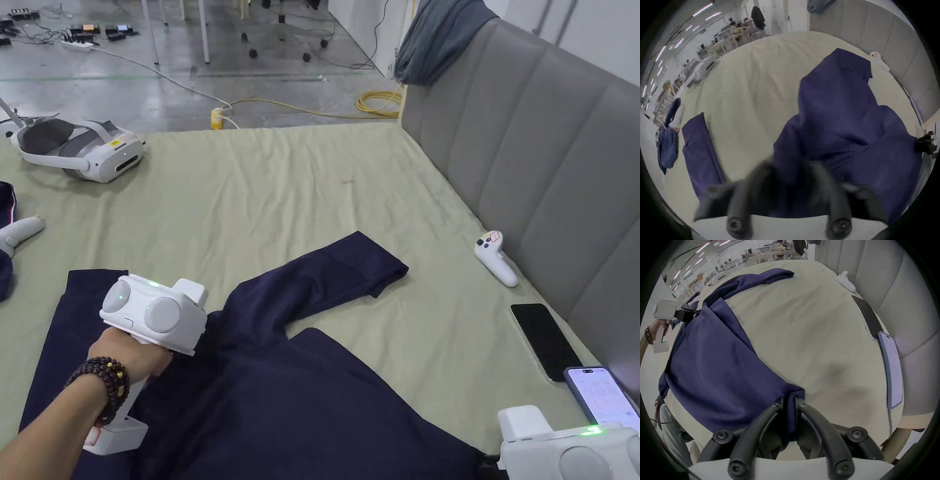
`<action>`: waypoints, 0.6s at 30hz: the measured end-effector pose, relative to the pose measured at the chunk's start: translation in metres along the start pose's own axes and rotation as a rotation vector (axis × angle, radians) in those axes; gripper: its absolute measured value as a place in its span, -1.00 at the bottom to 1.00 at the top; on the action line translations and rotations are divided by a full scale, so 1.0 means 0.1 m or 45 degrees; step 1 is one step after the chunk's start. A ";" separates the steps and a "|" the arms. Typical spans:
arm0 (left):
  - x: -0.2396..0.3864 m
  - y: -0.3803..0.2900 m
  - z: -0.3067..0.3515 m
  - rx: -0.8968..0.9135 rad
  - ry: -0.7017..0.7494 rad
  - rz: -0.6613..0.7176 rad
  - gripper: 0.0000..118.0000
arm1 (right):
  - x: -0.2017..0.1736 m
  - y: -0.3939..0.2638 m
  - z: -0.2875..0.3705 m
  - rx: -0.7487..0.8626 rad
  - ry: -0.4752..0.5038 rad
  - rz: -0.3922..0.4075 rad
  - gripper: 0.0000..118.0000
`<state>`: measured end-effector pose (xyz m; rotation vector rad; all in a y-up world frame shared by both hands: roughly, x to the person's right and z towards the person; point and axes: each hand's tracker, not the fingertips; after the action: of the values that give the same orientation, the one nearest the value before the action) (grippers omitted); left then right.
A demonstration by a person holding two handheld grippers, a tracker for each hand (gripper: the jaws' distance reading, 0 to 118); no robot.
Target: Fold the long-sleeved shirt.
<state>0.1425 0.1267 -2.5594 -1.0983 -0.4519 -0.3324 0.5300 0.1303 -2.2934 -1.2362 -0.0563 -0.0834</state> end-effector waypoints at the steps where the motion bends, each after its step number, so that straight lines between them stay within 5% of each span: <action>1: 0.01 -0.03 0.08 0.046 0.028 -0.013 -0.87 | 0.03 0.03 -0.02 -0.002 0.003 0.009 -0.82; 4: -0.04 0.04 0.66 0.189 0.039 0.062 -0.87 | 0.07 0.15 0.19 0.057 0.013 0.028 -0.86; 10: -0.45 0.17 2.17 0.586 0.067 0.156 -0.87 | -0.01 0.87 1.50 0.497 0.104 0.124 -0.87; 14: -0.72 0.31 3.31 0.877 0.134 0.227 -0.87 | -0.18 1.60 2.49 0.761 0.079 0.284 -0.88; 18: -0.94 0.60 4.27 1.072 0.253 0.299 -0.87 | -0.34 2.44 3.32 0.971 0.008 0.326 -0.88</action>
<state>0.0104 0.5429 -2.4914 -0.2841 -0.2363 -0.0224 0.5200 0.5249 -2.4175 -0.4732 0.0727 0.1486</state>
